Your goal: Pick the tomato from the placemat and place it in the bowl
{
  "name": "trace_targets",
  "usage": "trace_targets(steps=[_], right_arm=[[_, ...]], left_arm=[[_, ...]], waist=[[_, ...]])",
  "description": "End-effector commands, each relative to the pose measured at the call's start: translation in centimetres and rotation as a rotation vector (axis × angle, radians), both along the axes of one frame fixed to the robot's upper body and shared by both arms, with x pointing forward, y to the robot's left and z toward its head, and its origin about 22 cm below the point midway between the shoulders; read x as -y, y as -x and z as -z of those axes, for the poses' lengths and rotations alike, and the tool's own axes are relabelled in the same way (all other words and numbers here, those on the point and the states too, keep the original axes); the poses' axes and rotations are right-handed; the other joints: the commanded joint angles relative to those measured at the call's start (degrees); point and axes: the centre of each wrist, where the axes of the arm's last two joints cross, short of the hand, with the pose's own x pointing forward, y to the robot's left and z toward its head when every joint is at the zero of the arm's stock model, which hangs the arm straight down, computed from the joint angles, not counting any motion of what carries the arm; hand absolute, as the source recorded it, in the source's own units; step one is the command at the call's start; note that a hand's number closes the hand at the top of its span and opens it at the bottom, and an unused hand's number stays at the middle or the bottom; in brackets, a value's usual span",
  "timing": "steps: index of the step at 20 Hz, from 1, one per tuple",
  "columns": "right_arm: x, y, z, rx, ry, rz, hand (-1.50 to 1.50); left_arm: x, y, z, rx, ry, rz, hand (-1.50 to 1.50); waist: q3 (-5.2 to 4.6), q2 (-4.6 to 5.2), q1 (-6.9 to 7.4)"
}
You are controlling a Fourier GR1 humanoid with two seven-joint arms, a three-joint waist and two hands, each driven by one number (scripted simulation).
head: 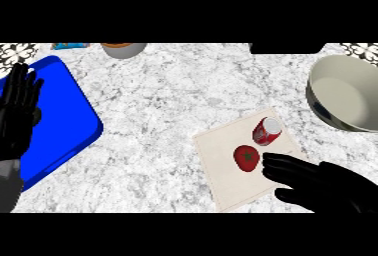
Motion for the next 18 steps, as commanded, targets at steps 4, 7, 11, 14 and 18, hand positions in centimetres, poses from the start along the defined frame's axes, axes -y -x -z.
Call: trace_targets(steps=[4,7,11,14,18], right_arm=[[3.0,-0.3,-6.4,0.12,0.414,0.112,-1.5],[3.3,-1.1,-8.8,0.143,0.57,0.082,-1.5],[2.5,-1.2,-7.9,0.152,0.739,0.045,-1.5],[1.7,-0.9,-7.9,0.157,0.795,0.036,-1.5],[2.3,-2.6,-7.4,0.13,0.805,0.036,-1.5]], left_arm=[[-0.4,-0.3,-0.5,0.001,0.006,0.016,0.0],[-0.7,-1.0,-0.9,0.014,0.002,0.021,0.0],[1.1,-0.8,-0.9,-0.001,0.015,0.026,0.0],[1.8,-0.7,-1.9,0.001,0.011,0.03,0.0],[-0.9,-1.0,-0.9,-0.014,0.014,0.027,0.0]], waist=[[-0.1,0.14,0.37],[-0.09,0.38,0.9],[0.02,0.36,1.59],[0.02,0.22,1.27],[0.01,0.31,1.18]])
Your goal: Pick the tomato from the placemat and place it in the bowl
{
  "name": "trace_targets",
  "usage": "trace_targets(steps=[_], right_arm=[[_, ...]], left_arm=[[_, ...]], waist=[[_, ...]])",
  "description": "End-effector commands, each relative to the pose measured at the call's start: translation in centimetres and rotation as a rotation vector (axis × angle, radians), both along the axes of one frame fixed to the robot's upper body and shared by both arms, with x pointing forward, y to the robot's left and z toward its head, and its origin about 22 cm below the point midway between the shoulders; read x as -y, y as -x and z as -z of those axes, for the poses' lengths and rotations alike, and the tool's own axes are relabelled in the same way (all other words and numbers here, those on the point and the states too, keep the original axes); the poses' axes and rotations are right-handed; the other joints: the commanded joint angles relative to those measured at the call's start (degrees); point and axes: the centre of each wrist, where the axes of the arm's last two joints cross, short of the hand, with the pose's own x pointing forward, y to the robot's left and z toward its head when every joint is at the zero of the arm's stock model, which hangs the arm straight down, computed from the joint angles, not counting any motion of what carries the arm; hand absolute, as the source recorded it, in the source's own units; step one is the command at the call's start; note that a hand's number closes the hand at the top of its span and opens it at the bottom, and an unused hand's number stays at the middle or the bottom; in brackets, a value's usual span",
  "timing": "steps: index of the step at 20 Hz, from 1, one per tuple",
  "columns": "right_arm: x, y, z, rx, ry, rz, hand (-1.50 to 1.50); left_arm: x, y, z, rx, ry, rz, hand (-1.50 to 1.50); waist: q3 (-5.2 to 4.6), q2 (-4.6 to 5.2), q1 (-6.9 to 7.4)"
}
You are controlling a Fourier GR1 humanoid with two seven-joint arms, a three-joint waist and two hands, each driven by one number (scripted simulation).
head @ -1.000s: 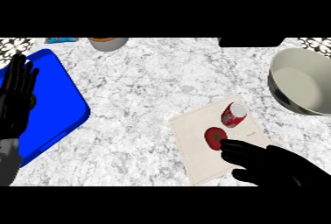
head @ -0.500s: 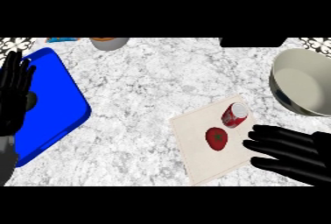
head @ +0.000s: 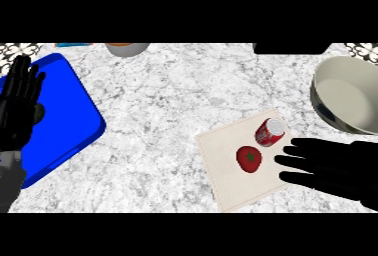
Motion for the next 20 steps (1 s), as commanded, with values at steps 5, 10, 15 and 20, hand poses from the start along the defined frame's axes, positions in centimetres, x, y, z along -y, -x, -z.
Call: trace_targets(steps=[5,10,15,20], right_arm=[[-0.7,-2.8,3.5,-0.025,0.036,0.004,-1.5],[-2.4,-3.5,6.4,-0.035,0.084,0.017,-1.5],[-1.0,-1.7,9.3,-0.046,0.098,0.036,-1.5],[-3.4,-4.8,11.5,-0.044,0.09,0.047,-1.5]], left_arm=[[0.9,0.5,-0.7,0.005,-0.013,-0.009,0.0],[-0.4,-0.2,-0.7,0.006,-0.002,0.007,0.0],[0.0,2.6,0.9,-0.008,0.007,-0.016,0.0],[0.6,-0.3,1.1,-0.006,0.015,-0.009,0.0]], waist=[[0.04,0.01,0.29],[0.03,0.04,0.19],[0.05,-0.15,-0.04],[0.02,-0.01,-0.12]])
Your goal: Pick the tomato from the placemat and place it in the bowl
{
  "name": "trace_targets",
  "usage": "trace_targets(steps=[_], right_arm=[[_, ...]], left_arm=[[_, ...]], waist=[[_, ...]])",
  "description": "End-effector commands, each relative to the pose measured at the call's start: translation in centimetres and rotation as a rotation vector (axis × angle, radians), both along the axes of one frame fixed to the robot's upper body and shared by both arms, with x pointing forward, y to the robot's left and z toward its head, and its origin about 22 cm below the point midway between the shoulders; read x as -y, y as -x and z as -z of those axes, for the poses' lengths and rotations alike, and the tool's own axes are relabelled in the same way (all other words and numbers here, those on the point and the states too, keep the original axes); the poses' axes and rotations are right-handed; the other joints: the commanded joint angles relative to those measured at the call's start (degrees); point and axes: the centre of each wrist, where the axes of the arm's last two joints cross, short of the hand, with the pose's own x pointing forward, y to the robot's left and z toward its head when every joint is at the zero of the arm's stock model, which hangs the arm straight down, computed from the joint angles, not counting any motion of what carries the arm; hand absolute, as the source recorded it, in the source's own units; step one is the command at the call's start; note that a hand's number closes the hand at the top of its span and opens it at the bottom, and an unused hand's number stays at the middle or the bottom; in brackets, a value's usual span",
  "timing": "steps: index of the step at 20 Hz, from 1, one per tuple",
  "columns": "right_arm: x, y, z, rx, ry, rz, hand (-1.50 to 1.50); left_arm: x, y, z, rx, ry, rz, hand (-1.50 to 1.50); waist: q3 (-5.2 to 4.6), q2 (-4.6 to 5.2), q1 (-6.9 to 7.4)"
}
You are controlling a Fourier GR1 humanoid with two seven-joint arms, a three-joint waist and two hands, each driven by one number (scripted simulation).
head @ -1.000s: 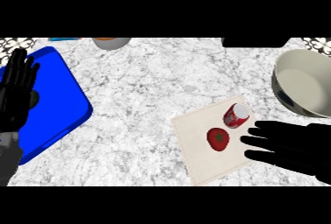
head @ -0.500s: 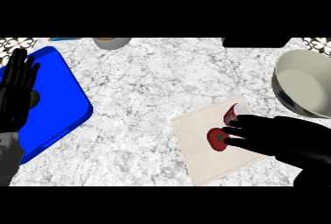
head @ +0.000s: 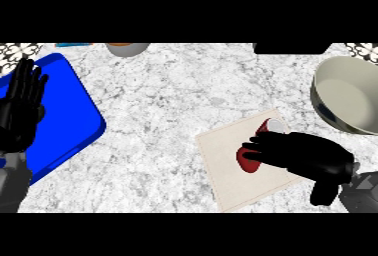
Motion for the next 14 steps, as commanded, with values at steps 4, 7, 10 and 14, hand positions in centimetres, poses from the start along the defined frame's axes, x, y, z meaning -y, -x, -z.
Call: trace_targets(steps=[4,7,10,14], right_arm=[[-3.1,-0.8,1.1,0.0,-0.034,-0.02,-1.5],[-1.6,-0.1,3.1,-0.036,-0.037,-0.037,-1.5],[-0.9,-1.3,3.5,-0.025,-0.062,-0.062,-1.5],[-2.7,-2.5,3.2,-0.014,-0.017,-0.076,-1.5]], left_arm=[[-1.2,-0.4,0.3,-0.003,-0.017,-0.009,0.0],[0.3,0.0,-0.3,0.001,-0.015,0.001,0.0],[0.9,0.0,0.4,0.006,-0.013,0.018,0.0],[-0.4,0.5,-2.2,0.001,-0.021,-0.004,0.0]], waist=[[-0.03,-0.06,-0.16],[-0.01,-0.11,-0.22],[-0.01,-0.08,-0.19],[-0.01,-0.11,0.04]])
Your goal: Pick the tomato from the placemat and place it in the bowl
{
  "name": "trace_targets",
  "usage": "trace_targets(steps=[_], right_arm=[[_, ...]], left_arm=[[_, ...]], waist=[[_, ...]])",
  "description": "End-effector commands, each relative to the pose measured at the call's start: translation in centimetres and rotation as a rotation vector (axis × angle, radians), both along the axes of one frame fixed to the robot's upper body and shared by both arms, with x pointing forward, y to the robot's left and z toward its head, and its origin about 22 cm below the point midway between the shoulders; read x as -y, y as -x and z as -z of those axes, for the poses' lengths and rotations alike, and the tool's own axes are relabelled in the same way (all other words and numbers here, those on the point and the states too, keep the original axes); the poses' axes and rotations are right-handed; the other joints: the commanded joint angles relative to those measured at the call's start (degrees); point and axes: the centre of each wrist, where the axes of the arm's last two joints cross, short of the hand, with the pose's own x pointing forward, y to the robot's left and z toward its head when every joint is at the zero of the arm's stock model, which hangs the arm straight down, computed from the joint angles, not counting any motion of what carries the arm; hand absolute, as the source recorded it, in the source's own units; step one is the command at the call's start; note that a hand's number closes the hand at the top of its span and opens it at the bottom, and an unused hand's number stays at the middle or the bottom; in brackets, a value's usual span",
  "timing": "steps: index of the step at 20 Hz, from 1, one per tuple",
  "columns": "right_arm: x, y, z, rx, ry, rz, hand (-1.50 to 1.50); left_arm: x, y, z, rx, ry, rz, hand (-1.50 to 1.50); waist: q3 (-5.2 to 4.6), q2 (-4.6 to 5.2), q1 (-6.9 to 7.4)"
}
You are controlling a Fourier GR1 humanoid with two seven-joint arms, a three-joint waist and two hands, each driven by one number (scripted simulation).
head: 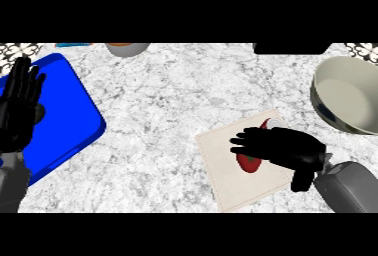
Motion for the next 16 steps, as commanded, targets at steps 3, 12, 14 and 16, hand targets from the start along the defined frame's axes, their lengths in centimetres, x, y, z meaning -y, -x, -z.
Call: trace_targets(steps=[3,12,14,16], right_arm=[[0.2,-1.5,1.2,-0.017,0.028,-0.015,-1.5],[-1.8,-0.3,3.6,-0.033,0.042,-0.015,-1.5],[-2.7,-1.7,5.0,-0.026,0.064,0.005,-1.5],[-3.1,-2.1,5.9,-0.034,0.091,0.02,-1.5]], left_arm=[[-0.8,0.1,-0.5,0.024,0.008,0.002,0.0],[-0.1,-0.4,0.7,-0.004,0.009,0.001,0.0],[0.7,-0.1,0.4,0.015,0.015,-0.001,0.0],[0.9,-0.2,-0.9,-0.016,0.006,0.003,0.0]], waist=[[0.0,0.01,0.0],[-0.01,-0.02,-0.24],[0.0,0.02,0.0],[0.01,0.01,0.1]])
